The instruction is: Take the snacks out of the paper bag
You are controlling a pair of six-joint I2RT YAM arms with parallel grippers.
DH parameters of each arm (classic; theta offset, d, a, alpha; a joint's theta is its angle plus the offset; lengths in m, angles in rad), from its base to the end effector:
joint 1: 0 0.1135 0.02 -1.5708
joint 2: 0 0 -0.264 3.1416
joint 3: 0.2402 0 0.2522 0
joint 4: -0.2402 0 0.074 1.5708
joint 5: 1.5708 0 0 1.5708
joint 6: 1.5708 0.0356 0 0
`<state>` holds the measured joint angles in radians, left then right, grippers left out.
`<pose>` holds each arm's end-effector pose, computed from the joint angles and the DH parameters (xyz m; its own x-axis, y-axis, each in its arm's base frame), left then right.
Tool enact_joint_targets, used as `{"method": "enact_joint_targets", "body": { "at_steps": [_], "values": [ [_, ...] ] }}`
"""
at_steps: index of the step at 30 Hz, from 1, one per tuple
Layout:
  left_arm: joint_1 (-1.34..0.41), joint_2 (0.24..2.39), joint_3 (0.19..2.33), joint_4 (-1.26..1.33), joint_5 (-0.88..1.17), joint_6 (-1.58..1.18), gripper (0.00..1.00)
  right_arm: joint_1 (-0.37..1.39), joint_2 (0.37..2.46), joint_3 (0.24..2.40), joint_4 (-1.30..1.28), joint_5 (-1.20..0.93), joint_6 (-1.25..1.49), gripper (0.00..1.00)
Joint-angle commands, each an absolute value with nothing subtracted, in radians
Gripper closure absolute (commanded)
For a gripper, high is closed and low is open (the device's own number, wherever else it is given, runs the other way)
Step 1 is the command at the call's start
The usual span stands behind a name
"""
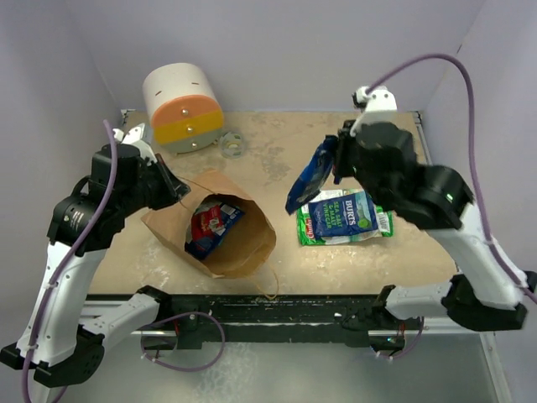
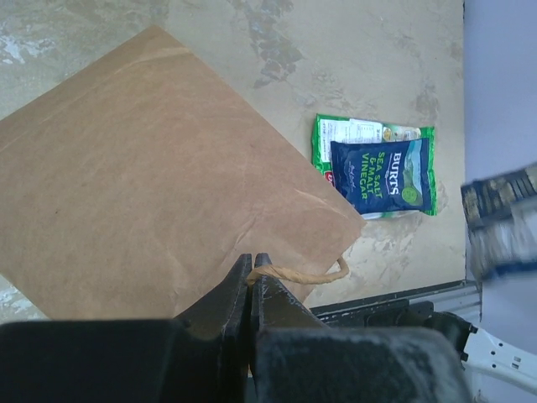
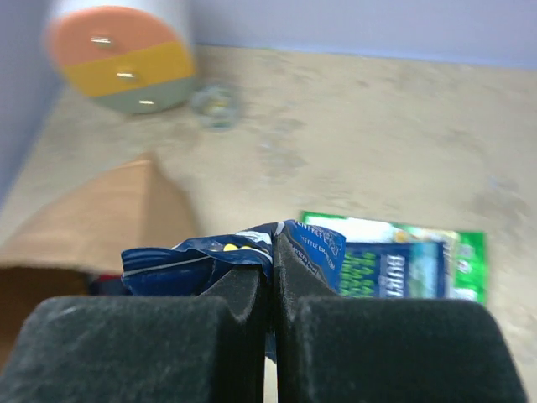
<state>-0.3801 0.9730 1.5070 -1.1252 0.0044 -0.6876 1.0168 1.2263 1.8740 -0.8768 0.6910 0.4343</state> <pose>0.1325 -0.0531 0.4470 -0.6376 -0.4287 -0.6401 -0.0392 0.8478 -0.5289 0.1186 0.1486 0.5346 -0.2467 0.2175 -0.9444 -0.2480 0.9279 0.2785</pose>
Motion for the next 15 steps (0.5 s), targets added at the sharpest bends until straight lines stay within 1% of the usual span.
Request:
{"method": "enact_joint_targets", "body": {
  "at_steps": [1, 5, 7, 8, 11, 15],
  "values": [
    [-0.379, 0.935, 1.506, -1.109, 0.008, -0.701, 1.00, 0.813, 1.390, 1.979, -1.084, 0.601, 0.475, 1.00],
    [-0.379, 0.913, 1.509, -1.124, -0.009, -0.710, 1.00, 0.715, 1.531, 2.059, -1.238, 0.400, 0.461, 1.00],
    [-0.379, 0.907, 1.511, -1.127, -0.015, -0.714, 1.00, 0.661, 1.589, 2.064, -1.301, 0.280, 0.430, 1.00],
    [-0.380, 0.904, 1.512, -1.129, -0.016, -0.715, 1.00, 0.639, 1.600, 2.044, -1.304, 0.172, 0.418, 1.00],
    [-0.379, 0.897, 1.512, -1.131, -0.019, -0.721, 1.00, 0.563, 1.603, 1.973, -1.272, -0.050, 0.440, 1.00],
    [-0.379, 0.886, 1.513, -1.140, -0.029, -0.724, 1.00, 0.482, 1.591, 1.916, -1.241, -0.164, 0.444, 1.00]
  ]
}}
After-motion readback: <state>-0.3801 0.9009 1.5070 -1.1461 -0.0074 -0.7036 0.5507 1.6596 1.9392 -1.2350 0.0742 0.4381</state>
